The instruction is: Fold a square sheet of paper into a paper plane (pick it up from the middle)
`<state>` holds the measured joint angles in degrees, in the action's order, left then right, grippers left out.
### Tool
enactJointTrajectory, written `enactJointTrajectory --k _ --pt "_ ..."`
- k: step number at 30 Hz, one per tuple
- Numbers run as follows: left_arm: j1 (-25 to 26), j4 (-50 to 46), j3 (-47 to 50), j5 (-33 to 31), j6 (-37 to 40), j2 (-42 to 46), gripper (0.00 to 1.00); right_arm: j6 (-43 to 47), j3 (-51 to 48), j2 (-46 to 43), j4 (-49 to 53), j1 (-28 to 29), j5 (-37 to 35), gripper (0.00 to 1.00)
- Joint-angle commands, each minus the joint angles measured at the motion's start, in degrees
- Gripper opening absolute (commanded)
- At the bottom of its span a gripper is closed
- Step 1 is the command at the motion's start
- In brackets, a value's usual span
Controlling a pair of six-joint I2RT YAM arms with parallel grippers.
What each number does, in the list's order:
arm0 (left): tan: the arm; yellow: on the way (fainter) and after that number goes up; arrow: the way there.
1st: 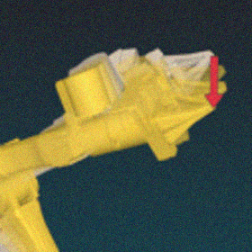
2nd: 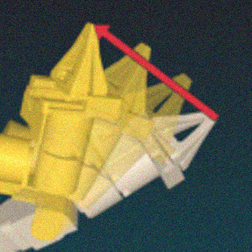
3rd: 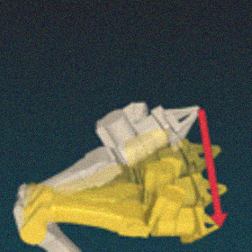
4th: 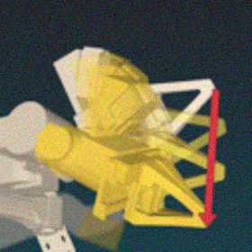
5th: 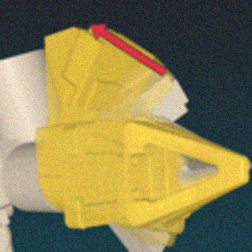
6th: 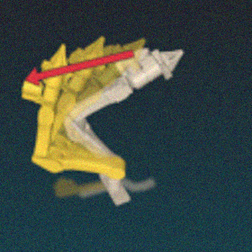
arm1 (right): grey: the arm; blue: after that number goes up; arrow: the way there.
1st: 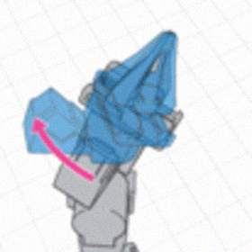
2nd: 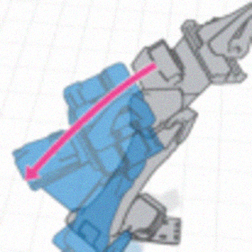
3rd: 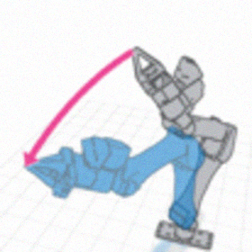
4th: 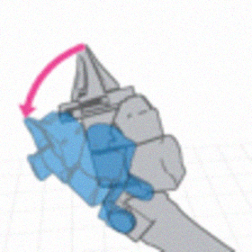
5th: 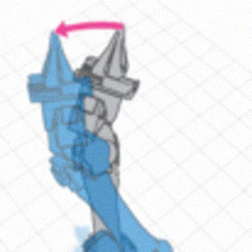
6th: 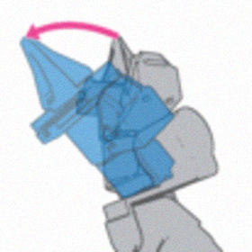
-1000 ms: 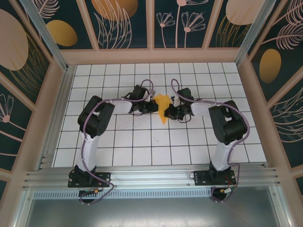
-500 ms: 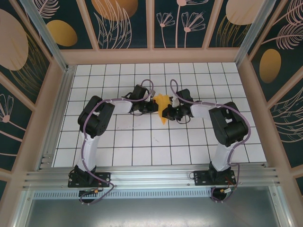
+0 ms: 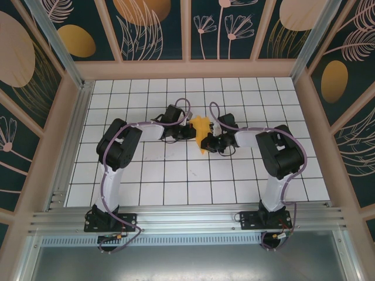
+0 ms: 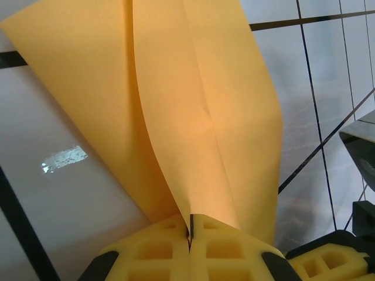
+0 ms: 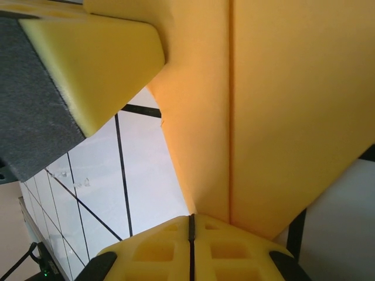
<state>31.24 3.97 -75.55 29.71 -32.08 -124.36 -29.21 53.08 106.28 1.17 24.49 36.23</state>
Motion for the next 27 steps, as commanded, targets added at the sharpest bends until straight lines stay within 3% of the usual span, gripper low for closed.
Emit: enactJointTrajectory --k 1,18,21,23,24,25,27 --pt "-1.2 -6.4 0.8 -7.3 2.1 -1.9 0.0 0.7 -0.7 -3.8 1.4 1.0 1.9 0.11" --pt "-1.2 -5.4 1.0 -6.3 1.7 0.3 0.0 0.2 -2.9 1.6 2.0 2.1 -1.5 0.11" --pt "-1.2 -5.5 0.8 -7.6 1.5 2.2 0.12 0.4 -2.7 2.0 2.7 2.0 -2.4 0.1" --pt "-1.2 -5.5 0.5 -8.2 1.2 3.7 0.15 0.6 -3.0 1.8 2.5 2.0 -2.7 0.1" --pt "-1.2 -5.4 0.3 -8.6 1.2 4.5 0.25 0.5 -3.2 1.6 2.3 2.0 -3.0 0.1" --pt "-1.2 -5.5 0.1 -9.3 1.1 5.3 0.28 0.5 -3.2 1.8 2.1 2.0 -3.0 0.1" --pt "-1.2 -5.9 -0.6 -10.4 0.9 6.7 0.29 0.5 -3.3 2.2 1.9 2.0 -3.3 0.09"
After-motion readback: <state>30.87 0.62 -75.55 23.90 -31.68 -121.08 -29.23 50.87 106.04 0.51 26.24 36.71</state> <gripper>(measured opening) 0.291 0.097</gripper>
